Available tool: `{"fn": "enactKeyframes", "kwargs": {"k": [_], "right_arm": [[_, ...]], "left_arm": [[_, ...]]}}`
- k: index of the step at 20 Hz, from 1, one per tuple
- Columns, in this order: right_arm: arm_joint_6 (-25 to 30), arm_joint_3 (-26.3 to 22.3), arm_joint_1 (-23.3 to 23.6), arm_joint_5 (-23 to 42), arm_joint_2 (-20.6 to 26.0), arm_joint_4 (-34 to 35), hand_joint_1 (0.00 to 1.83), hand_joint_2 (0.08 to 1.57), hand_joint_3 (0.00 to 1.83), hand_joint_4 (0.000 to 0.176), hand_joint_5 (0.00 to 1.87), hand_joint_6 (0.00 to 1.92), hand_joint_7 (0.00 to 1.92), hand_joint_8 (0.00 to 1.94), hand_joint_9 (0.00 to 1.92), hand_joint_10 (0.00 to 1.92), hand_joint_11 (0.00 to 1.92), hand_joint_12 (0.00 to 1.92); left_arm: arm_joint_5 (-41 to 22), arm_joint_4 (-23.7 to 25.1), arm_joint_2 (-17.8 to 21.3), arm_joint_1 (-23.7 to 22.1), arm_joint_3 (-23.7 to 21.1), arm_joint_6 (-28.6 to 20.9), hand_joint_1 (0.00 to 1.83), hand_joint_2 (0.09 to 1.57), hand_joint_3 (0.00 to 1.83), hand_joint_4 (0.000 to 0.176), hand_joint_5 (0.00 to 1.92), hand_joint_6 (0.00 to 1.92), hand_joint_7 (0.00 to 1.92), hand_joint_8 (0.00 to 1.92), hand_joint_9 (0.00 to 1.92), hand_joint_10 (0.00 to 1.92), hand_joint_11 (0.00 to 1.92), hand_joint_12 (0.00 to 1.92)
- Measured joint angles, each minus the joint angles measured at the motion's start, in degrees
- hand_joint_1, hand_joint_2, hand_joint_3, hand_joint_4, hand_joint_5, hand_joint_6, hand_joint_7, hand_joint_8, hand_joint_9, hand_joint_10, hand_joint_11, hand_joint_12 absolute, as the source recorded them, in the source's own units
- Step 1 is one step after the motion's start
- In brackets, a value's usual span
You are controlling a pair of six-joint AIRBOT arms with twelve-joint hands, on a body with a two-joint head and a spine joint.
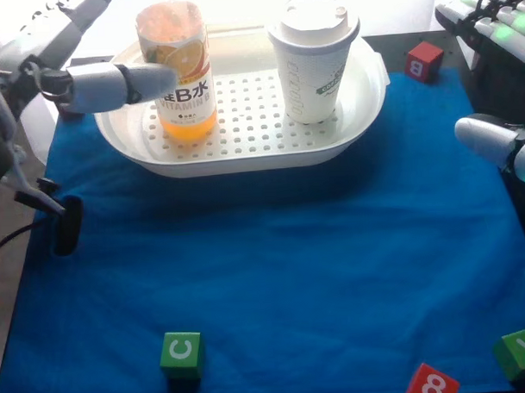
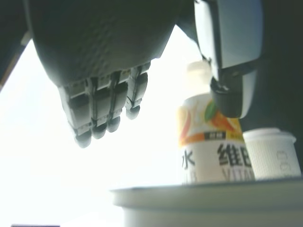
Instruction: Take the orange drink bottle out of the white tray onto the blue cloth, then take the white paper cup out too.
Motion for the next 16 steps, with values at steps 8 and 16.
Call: {"fn": "enactKeyframes", "kwargs": {"k": [8,16], "right_arm": [[0.00,0.00,-0.57,0.00,-0.33,-0.13,0.32,1.40,0.00,0.000,0.00,0.00,0.00,0.00,0.00,0.00,0.00,0.00],[0.00,0.00,-1.25,-0.09,-1.25,0.50,0.25,1.41,0.00,0.000,0.00,0.00,0.00,0.00,0.00,0.00,0.00,0.00]], "left_arm": [[3.13,4.31,-4.22,-1.70,3.93,-5.46,0.87,1.03,0.00,0.160,0.03,0.01,0.17,0.03,0.16,0.41,0.00,0.99],[3.65,7.34,-7.06,-3.26,7.02,-9.57,0.92,1.08,0.00,0.056,0.67,0.97,0.61,1.02,0.46,1.44,0.32,1.92]]}}
